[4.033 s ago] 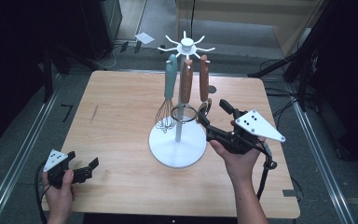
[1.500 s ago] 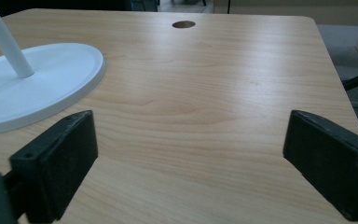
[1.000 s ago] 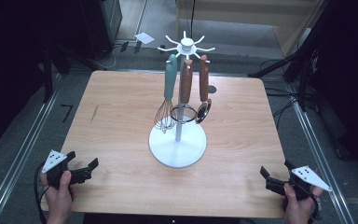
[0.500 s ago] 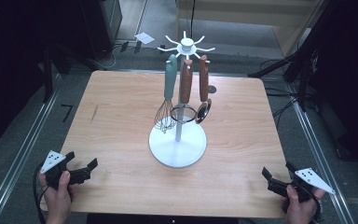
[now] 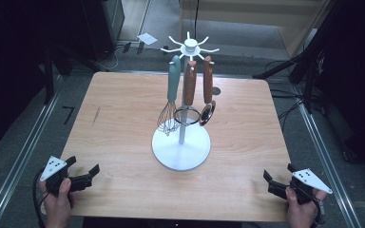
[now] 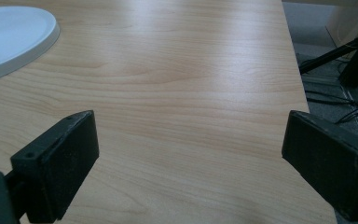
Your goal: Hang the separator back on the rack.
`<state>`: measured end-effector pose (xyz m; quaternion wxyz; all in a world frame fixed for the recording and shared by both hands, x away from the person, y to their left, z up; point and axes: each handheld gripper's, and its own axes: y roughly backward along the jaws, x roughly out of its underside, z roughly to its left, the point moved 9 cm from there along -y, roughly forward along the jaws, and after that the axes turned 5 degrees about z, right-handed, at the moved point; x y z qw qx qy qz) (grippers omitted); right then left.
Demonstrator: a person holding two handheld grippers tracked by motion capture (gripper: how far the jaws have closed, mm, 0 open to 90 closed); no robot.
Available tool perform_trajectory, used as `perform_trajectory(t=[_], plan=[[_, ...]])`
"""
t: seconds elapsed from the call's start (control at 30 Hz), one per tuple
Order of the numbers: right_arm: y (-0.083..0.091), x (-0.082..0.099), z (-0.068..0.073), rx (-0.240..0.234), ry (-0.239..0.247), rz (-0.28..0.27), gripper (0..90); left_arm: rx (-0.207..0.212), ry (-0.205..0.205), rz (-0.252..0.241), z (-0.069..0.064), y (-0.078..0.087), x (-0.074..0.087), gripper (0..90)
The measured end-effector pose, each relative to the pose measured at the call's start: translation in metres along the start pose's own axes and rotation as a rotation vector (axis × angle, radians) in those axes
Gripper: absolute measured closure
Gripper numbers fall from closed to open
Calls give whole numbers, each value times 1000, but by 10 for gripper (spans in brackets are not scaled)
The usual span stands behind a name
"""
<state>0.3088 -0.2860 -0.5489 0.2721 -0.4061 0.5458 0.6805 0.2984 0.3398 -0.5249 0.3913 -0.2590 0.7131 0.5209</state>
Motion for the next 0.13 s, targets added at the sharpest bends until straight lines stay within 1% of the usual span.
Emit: perform_trajectory(t=[0.07, 0.13], plan=[[-1, 1, -1, 0, -9, 16, 41, -3, 11, -9, 1, 1, -1, 0], [-3, 0, -2, -6, -17, 20, 41, -2, 20, -17, 2, 0, -2, 0]])
